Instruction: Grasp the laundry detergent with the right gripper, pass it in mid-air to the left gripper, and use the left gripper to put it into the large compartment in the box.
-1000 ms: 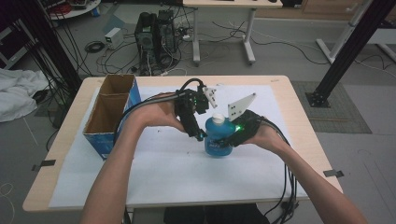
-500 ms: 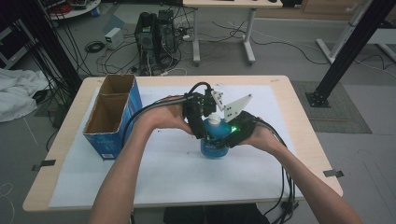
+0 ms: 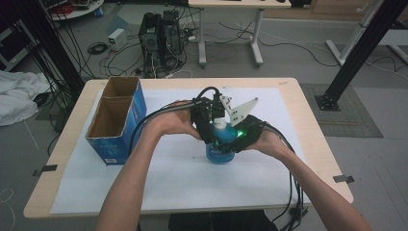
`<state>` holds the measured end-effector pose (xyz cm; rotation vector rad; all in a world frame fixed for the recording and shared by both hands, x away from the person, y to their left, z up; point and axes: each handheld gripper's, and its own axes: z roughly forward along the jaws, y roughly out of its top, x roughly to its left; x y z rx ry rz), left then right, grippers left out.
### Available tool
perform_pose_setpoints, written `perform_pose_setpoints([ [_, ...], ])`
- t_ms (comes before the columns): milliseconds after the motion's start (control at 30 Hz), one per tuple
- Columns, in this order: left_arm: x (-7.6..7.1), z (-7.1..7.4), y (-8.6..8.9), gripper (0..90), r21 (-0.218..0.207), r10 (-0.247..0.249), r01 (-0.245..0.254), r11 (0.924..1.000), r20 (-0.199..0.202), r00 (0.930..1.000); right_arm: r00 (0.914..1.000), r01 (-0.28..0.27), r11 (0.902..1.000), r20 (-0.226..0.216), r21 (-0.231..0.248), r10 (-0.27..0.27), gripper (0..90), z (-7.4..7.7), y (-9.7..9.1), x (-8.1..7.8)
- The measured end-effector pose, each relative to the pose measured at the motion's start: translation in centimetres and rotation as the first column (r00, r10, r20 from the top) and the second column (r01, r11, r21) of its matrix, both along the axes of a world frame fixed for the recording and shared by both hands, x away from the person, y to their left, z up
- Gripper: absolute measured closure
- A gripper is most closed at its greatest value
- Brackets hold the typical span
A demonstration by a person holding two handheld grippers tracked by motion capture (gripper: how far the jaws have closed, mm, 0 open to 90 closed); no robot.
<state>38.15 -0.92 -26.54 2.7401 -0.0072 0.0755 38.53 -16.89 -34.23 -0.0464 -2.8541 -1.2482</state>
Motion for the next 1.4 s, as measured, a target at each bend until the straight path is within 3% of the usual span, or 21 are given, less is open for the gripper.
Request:
perform_pose_setpoints([
  [433,-0.02,-0.23,-0.25,26.2,0.010,0.002,-0.002,1.0000,0.009,1.0000,1.0000,0.006,1.0000,-0.005,-0.006,-0.006,45.0,-0.21,0.21,0.02],
  [533,-0.05,-0.28,-0.33,27.1,0.012,0.000,0.000,0.9999,0.008,1.0000,0.9993,0.005,1.0000,0.036,0.007,-0.005,45.0,-0.27,0.23,0.35],
  [667,-0.10,-0.33,-0.42,28.3,0.019,0.004,-0.004,0.9998,0.006,1.0000,0.9994,0.029,0.9996,0.017,0.007,-0.029,45.0,-0.29,0.27,0.19],
  [733,-0.05,-0.36,-0.48,29.3,0.020,0.001,-0.001,0.9998,0.016,0.9999,0.9991,0.014,0.9999,0.041,0.000,-0.014,45.0,-0.36,0.25,0.34],
  [767,-0.14,-0.42,-0.49,29.4,0.023,0.010,-0.010,0.9997,0.002,1.0000,0.9994,0.028,0.9996,0.020,0.006,-0.029,45.0,-0.31,0.28,0.21],
  [900,-0.11,-0.50,-0.59,29.8,0.030,0.014,-0.014,0.9995,0.005,0.9999,0.9991,0.032,0.9994,0.028,0.015,-0.032,45.0,-0.34,0.30,0.27],
  [1133,-0.12,-0.57,-0.77,32.5,0.022,0.013,-0.013,0.9997,0.012,0.9998,0.9979,-0.010,1.0000,0.063,0.002,0.009,45.0,-0.41,0.26,0.58],
  [1367,-0.11,-0.59,-0.78,32.9,0.027,0.011,-0.011,0.9996,0.011,0.9999,0.9987,-0.008,0.9999,0.051,0.007,0.008,45.0,-0.40,0.27,0.52],
  [1400,-0.15,-0.64,-0.80,34.4,0.026,0.007,-0.007,0.9996,0.009,0.9999,0.9974,-0.023,0.9997,0.069,0.009,0.022,45.0,-0.46,0.25,0.67],
])
